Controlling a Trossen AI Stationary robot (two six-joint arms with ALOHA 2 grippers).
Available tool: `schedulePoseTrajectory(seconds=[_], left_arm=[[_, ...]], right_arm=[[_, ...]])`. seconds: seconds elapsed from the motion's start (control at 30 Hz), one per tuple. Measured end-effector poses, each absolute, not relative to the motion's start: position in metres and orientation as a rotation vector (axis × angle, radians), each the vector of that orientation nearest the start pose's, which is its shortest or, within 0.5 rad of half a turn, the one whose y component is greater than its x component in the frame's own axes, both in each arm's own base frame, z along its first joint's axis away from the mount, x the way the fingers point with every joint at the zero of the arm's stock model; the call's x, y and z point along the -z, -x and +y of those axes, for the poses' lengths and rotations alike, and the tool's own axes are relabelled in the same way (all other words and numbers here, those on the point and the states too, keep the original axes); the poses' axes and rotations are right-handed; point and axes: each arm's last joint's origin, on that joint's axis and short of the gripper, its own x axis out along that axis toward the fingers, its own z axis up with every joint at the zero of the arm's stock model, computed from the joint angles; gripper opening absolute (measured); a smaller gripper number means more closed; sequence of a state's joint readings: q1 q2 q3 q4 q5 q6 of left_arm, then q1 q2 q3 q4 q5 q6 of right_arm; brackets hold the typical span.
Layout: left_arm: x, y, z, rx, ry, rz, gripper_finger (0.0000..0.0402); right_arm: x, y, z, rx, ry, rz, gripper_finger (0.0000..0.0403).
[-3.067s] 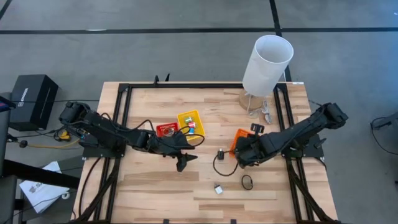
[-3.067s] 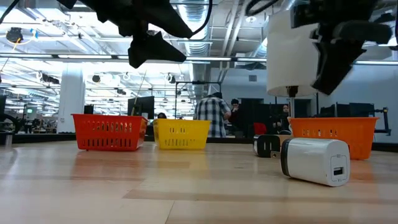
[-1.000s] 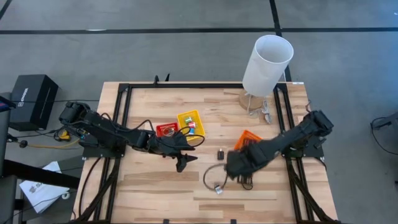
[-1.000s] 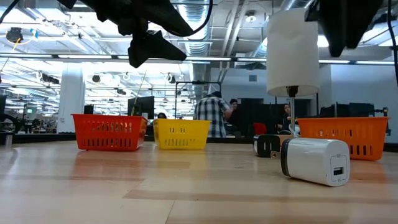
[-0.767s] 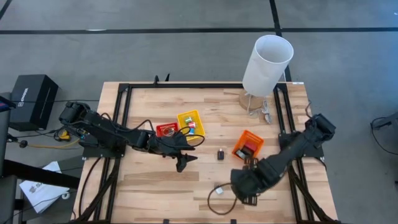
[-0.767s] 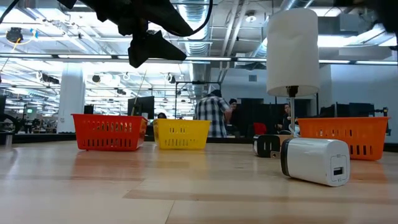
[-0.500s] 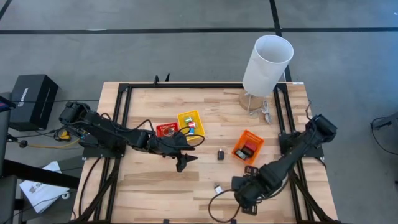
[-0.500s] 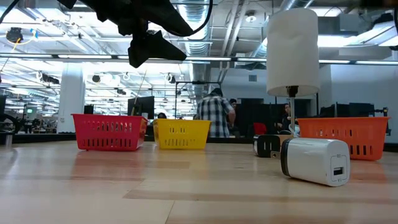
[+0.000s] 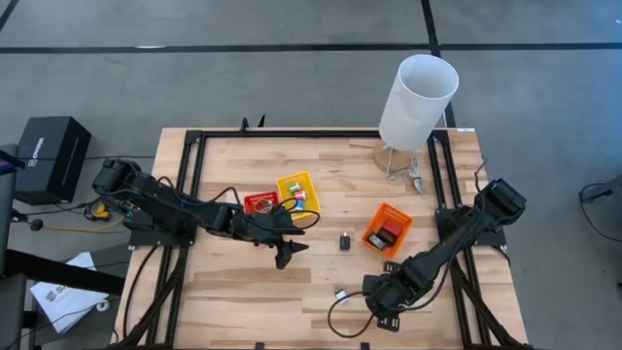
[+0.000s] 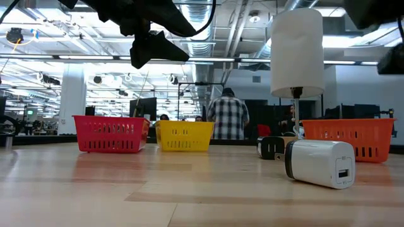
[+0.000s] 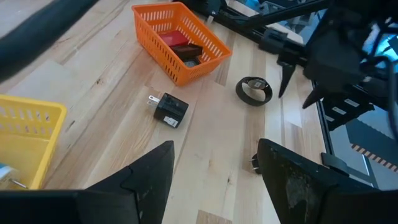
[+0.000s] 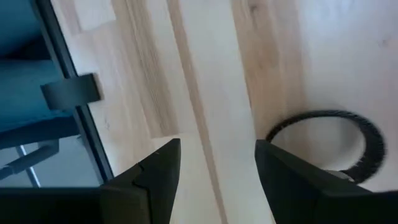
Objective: Pick & Place Office items
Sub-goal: Put the black wrist watch into the red bin
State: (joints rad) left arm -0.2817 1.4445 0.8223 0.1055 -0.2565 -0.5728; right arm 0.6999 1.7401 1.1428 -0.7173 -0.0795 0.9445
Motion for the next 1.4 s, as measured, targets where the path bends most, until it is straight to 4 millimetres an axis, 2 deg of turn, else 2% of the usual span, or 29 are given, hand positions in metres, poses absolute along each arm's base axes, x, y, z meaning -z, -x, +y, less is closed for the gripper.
schedulePoseTrajectory(seconds=[0.37,0.6,0.77,1.2,1.3,1.4], left_arm=[[-0.224,-0.294,-0.078,-0.118,0.424,0.487,0.0227],[-0.224,-0.294,-0.078,-0.117,0.425,0.484,0.0227],[-0.225,-0.295,-0.078,-0.116,0.426,0.479,0.0227],[-0.226,-0.295,-0.078,-0.114,0.429,0.472,0.0227],[-0.226,-0.295,-0.078,-0.114,0.429,0.472,0.0227],[-0.226,-0.295,-0.078,-0.109,0.412,0.472,0.0227]], right_arm=[[-0.158,-0.236,0.201,0.089,-0.36,1.467,0.0198],[-0.136,-0.241,0.204,0.096,-0.303,1.51,0.0197],[-0.124,-0.241,0.204,0.104,-0.241,1.551,0.0175],[-0.132,-0.245,0.197,0.087,-0.219,1.556,0.0019],[-0.139,-0.251,0.201,0.044,-0.195,1.544,0.001],[-0.157,-0.265,0.212,-0.067,-0.18,1.462,0.0019]])
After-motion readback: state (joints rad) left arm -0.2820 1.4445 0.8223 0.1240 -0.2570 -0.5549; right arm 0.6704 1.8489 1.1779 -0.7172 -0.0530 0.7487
